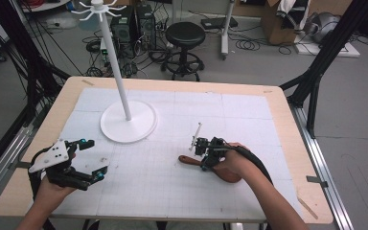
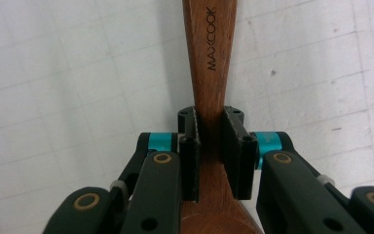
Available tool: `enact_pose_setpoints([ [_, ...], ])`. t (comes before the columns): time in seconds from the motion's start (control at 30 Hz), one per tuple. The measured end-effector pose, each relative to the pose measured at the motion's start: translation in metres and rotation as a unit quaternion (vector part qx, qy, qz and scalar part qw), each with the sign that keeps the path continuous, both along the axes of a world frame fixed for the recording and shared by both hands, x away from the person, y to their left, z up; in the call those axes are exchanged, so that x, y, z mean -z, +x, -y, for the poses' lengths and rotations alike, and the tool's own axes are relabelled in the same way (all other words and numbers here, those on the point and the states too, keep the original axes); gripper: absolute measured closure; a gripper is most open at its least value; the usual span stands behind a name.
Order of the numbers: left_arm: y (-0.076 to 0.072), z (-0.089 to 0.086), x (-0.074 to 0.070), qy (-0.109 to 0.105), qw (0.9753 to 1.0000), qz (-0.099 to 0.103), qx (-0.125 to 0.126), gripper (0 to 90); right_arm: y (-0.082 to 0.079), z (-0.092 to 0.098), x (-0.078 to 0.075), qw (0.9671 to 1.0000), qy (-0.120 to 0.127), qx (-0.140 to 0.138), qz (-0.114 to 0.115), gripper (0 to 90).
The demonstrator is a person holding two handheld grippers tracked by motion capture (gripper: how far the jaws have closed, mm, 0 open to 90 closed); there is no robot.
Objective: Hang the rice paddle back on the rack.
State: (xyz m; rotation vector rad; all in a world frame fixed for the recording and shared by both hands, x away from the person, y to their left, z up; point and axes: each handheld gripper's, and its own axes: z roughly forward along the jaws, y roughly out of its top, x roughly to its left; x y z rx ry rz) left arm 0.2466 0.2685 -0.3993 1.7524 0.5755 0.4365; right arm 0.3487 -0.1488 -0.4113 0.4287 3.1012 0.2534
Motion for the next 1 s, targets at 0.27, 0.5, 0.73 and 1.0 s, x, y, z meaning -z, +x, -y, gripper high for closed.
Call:
enact_pose_setpoints([
  [0.27, 0.0, 0.001, 0.001, 0.001, 1.0, -0.001, 0.0, 1.8, -0.003, 0.016, -0.012, 0.9977, 0.062, 0.028, 0.001, 78.5],
  [0.5, 0.0, 0.001, 0.001, 0.001, 1.0, -0.002, 0.0, 1.7, -0.005, 0.022, -0.02, 0.9956, 0.088, 0.03, 0.013, 78.5],
  [0.73, 0.0, 0.002, 0.001, 0.001, 1.0, -0.002, 0.0, 1.7, -0.007, 0.028, -0.03, 0.9923, 0.116, 0.037, 0.02, 78.5],
  [1.0, 0.0, 0.002, 0.001, 0.001, 1.0, -0.002, 0.001, 1.8, -0.008, 0.034, -0.039, 0.9883, 0.144, 0.045, 0.022, 78.5],
])
